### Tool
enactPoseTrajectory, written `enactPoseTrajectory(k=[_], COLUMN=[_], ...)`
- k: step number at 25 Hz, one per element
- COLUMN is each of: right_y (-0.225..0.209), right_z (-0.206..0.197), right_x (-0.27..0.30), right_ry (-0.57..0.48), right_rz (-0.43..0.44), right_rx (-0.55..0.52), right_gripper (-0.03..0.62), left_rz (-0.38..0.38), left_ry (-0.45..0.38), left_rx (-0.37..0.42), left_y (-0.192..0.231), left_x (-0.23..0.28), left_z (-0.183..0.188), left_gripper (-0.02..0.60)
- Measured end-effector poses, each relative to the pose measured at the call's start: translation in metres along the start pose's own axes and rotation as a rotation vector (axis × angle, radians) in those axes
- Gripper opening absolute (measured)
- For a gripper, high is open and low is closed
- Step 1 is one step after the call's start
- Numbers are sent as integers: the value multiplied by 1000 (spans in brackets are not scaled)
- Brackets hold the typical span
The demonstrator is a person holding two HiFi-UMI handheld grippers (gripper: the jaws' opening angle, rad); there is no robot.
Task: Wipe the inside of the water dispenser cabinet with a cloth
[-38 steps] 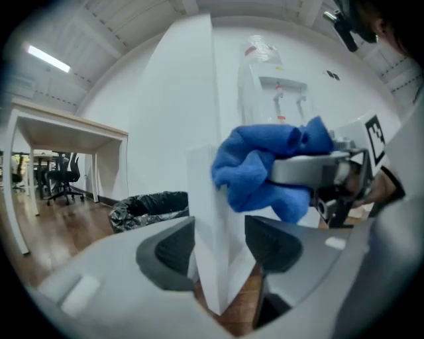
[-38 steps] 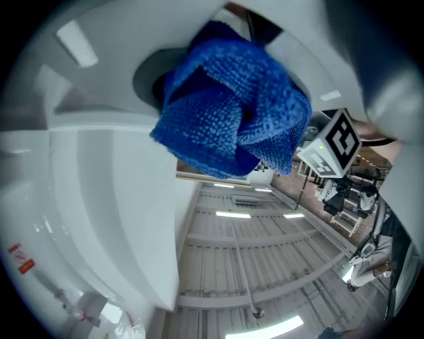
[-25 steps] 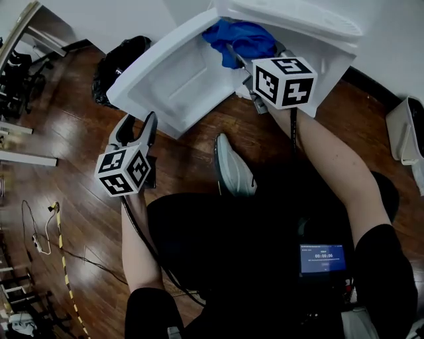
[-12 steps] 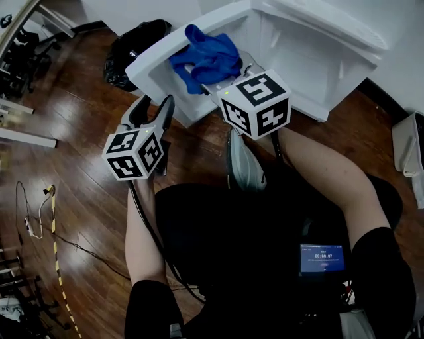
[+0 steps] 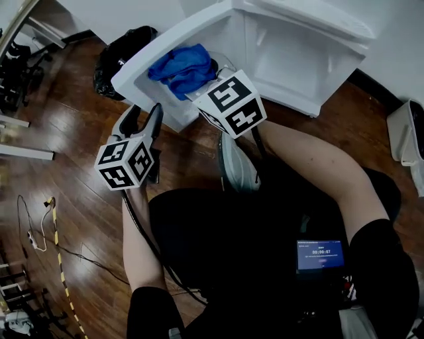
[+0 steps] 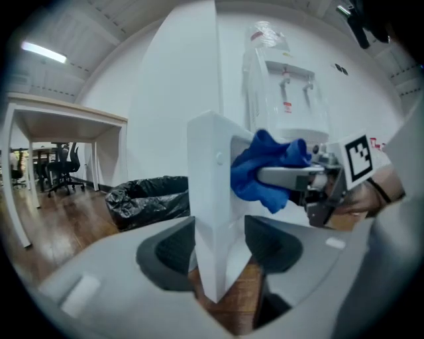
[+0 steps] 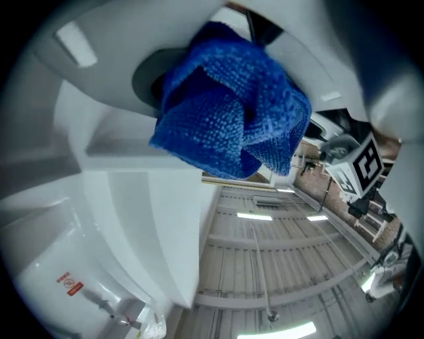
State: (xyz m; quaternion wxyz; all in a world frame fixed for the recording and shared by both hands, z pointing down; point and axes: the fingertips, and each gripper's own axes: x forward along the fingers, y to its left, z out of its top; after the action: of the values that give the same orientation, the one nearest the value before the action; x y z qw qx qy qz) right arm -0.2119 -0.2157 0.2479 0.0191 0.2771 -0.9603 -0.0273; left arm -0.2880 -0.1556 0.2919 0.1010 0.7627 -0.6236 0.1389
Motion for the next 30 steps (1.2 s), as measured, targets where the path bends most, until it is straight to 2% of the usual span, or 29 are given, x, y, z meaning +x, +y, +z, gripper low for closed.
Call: enactPoseTrajectory(k=[5,9,13,20,23,26,30], right_y=[-97,-126,-107,10,46,40,-20], right_z=[-26,-36,-41,-39,-41,-46,-65], right_x=[-32,-49,-38,7,21,25,11], right_ry=[40,59,87,100,105,103,129], right_rz=[-204,-249,-216,20,82,62,-55], right_rx=[40,67,74,63,37,26,4], right_gripper=[218,219,219,221,221,221,221], left_rz=[9,19,19,-26,-44,-36,-26], left_ry=[-4,-3,-2,-25,-49,-50,-43], left_rx=[6,12,8,-31,-76,-74,-61], left_y=[0,1,0,-2,2,4,2], left_x=[1,2,3,3,0,-1,0], left_z=[-1,-1,0,2,4,4,3], left_gripper=[233,233,233,233,233,233,233])
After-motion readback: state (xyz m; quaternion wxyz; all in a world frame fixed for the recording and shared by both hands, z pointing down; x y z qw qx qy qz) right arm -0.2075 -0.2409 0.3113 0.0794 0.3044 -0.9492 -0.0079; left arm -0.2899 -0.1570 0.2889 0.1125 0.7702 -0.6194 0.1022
